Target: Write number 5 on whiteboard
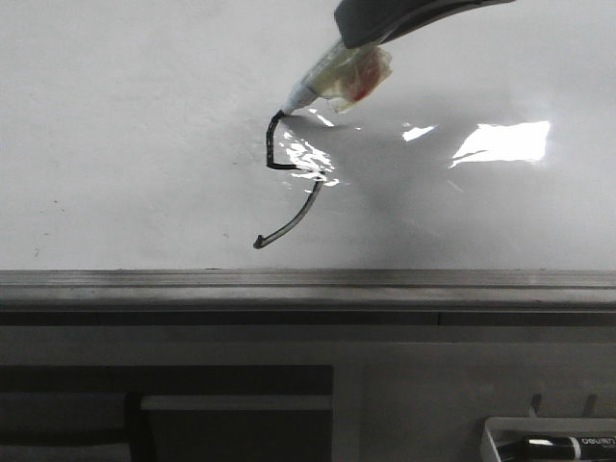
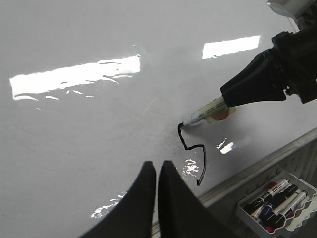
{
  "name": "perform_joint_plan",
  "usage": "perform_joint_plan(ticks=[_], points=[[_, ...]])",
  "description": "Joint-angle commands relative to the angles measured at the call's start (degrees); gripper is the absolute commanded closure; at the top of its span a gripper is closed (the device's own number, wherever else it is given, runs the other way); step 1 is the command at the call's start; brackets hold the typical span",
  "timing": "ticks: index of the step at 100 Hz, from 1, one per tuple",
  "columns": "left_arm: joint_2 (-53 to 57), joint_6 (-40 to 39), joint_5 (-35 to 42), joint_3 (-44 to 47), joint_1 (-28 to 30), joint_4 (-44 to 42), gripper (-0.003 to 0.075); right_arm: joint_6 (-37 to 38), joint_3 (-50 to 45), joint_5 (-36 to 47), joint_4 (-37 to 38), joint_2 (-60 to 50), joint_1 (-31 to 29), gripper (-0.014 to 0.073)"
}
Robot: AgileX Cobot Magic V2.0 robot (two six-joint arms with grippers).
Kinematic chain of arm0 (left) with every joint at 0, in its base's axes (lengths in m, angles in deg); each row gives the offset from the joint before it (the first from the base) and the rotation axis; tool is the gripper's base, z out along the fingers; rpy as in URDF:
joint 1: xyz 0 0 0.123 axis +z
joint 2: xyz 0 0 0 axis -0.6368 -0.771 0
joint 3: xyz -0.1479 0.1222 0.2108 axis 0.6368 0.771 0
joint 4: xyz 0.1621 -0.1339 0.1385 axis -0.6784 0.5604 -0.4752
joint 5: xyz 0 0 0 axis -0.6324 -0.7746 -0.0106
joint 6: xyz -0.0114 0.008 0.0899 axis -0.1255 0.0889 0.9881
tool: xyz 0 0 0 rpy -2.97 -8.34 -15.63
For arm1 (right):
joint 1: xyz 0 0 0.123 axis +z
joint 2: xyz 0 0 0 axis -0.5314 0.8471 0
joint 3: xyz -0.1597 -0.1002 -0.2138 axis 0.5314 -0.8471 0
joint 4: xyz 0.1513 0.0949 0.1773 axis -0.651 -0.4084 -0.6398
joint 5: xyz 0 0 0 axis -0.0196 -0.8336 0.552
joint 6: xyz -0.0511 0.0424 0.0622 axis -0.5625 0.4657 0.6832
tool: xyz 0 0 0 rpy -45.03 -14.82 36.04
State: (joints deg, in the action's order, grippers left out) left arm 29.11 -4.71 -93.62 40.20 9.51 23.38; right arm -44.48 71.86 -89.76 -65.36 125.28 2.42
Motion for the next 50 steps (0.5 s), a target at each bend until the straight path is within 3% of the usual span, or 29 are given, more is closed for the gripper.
perform_joint_plan(ticks=[1, 24, 50], points=[[-0.6, -0.6, 4.3, -1.6, 0.1, 0.7, 0.0741, -0.9, 1.9, 3.9, 0.2, 0.1, -0.4, 0.0634], [-0.6, -0.6, 4.3, -1.6, 0.1, 0.7, 0.0741, -0.9, 1.9, 3.7, 0.2, 0.3, -1.1, 0.0634], [-0.6, -0.6, 4.3, -1.6, 0.1, 0.7, 0.0741, -0.3, 1.9, 0.8, 0.2, 0.0, -5.7, 0.0634]])
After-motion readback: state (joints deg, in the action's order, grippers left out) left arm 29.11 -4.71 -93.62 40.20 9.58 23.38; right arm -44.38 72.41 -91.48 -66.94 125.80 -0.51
